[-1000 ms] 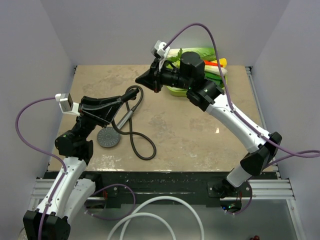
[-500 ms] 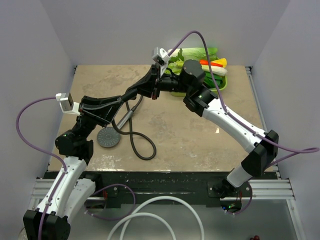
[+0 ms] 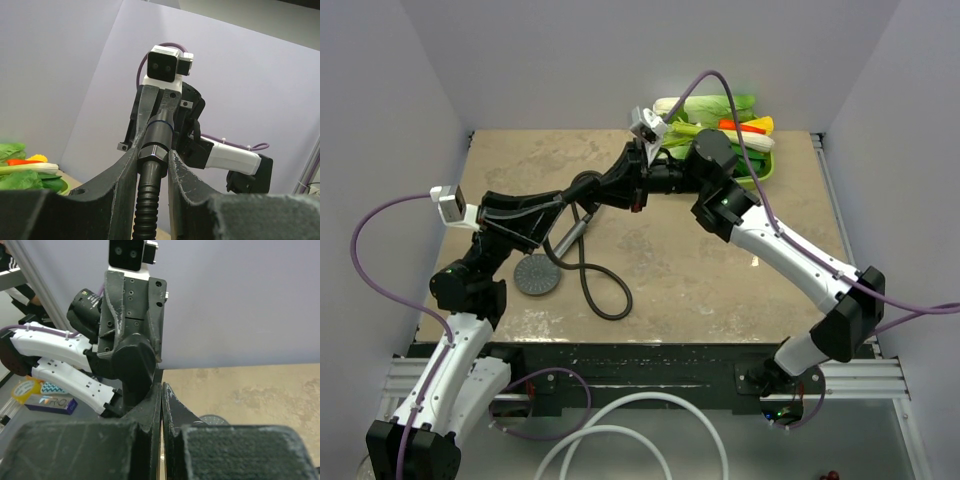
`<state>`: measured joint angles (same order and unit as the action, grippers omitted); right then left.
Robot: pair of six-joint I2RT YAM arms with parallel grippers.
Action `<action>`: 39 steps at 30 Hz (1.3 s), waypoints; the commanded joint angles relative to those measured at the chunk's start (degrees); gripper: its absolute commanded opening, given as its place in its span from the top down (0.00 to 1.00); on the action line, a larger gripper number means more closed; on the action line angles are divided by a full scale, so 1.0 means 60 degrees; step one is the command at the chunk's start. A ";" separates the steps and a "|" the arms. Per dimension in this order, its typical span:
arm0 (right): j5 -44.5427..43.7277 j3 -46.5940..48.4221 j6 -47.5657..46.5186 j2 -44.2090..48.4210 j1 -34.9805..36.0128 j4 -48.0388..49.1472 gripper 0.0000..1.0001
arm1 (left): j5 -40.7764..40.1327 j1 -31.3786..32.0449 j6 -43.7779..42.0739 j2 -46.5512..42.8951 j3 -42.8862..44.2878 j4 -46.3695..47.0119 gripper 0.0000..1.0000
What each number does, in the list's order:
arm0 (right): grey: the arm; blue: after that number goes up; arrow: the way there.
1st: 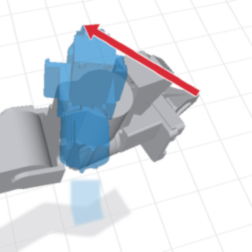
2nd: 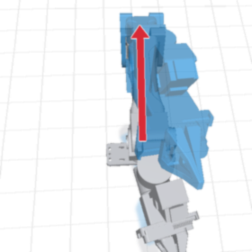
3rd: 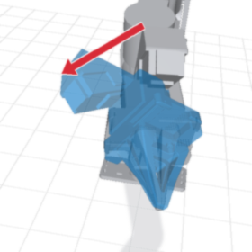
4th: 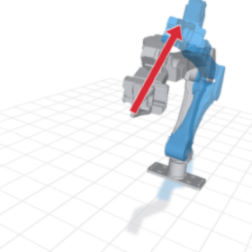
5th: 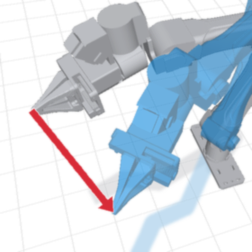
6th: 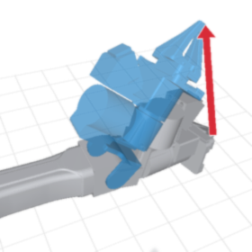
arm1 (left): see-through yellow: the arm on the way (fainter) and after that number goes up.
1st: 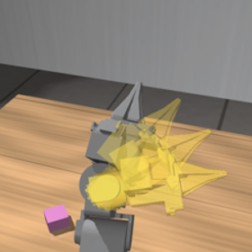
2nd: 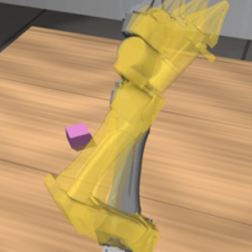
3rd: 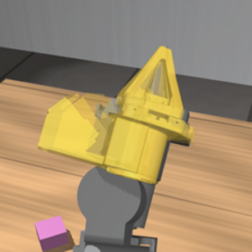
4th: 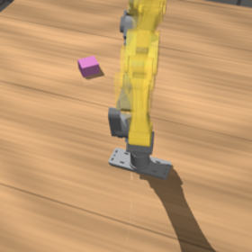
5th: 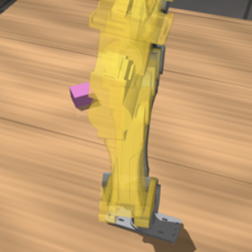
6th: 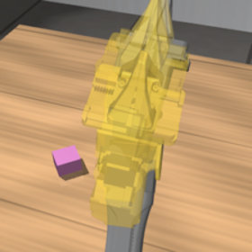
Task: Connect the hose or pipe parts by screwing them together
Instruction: Install the adaptor on the pipeline.
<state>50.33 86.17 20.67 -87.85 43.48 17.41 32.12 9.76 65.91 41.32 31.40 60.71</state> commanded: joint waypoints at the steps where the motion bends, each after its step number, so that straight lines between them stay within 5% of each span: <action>1: 0.0387 -0.0313 0.0379 0.0638 0.0121 0.0526 1.00 | -0.0519 -0.0103 -0.0043 -0.0104 0.0495 0.0488 1.00; 23: 0.0153 0.0124 0.0834 0.0902 0.0750 0.1244 1.00 | -0.0534 -0.0103 -0.0247 -0.0148 0.0509 0.0341 1.00; 39: -0.1385 0.1297 -0.0881 0.0507 0.1278 -0.0660 1.00 | -0.0534 -0.0103 -0.0160 -0.0134 0.0422 0.0297 1.00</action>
<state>45.25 89.76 19.09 -84.88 50.52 15.59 30.28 9.47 65.36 41.12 31.73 59.75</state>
